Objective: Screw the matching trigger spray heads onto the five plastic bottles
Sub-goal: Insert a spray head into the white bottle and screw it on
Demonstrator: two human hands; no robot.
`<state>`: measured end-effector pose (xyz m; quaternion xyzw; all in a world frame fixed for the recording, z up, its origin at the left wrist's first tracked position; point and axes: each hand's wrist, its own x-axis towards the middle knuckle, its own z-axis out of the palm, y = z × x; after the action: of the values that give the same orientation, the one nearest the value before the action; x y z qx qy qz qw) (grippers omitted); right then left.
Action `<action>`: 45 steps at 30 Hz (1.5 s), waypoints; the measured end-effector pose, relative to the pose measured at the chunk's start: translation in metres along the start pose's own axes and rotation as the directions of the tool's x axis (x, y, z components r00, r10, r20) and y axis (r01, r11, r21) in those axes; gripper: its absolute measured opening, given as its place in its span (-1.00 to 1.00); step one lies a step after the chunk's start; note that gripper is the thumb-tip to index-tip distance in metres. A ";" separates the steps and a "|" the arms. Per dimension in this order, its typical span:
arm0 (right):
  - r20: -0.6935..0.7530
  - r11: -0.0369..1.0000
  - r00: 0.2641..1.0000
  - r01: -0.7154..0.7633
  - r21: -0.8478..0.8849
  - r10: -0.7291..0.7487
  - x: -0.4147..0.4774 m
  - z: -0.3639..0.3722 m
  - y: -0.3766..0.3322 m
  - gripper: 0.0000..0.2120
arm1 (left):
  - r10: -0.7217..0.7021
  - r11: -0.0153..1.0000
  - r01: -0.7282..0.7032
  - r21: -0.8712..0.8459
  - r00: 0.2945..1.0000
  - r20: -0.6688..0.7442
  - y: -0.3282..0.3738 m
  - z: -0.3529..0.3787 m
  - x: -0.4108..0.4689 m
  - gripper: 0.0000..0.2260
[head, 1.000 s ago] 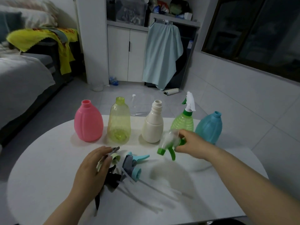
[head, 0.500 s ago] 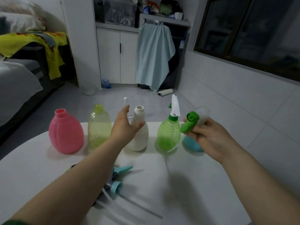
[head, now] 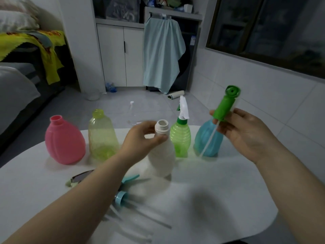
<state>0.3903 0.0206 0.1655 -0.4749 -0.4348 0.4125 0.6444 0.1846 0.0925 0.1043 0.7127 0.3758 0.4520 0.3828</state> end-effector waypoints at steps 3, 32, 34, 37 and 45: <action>0.015 0.993 0.999 0.029 0.118 -0.031 -0.003 0.004 -0.015 -0.95 | -0.002 0.998 0.009 -0.058 0.993 0.116 0.003 0.002 -0.025 -0.69; -0.016 0.998 1.000 0.006 -0.066 -0.007 -0.009 0.067 -0.002 -0.83 | 0.034 0.997 -0.028 -0.074 0.995 0.091 -0.009 0.011 -0.061 -0.70; 0.002 0.990 1.000 0.009 -0.143 -0.008 -0.010 0.072 0.008 -0.83 | 0.042 0.996 -0.035 -0.078 0.995 0.091 -0.010 0.011 -0.060 -0.69; 0.019 0.968 1.000 -0.004 -0.252 0.009 -0.016 0.075 0.023 -0.84 | 0.046 0.996 -0.040 -0.074 0.995 0.085 -0.011 0.011 -0.060 -0.68; 0.196 0.966 0.978 -0.023 -0.259 0.075 -0.027 0.068 0.044 -0.84 | 0.043 0.995 -0.035 -0.089 0.996 0.083 -0.014 0.012 -0.059 -0.72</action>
<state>0.3130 0.0211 0.1300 -0.5199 -0.5361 0.4153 0.5194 0.1750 0.0440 0.0677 0.7211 0.3249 0.4446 0.4205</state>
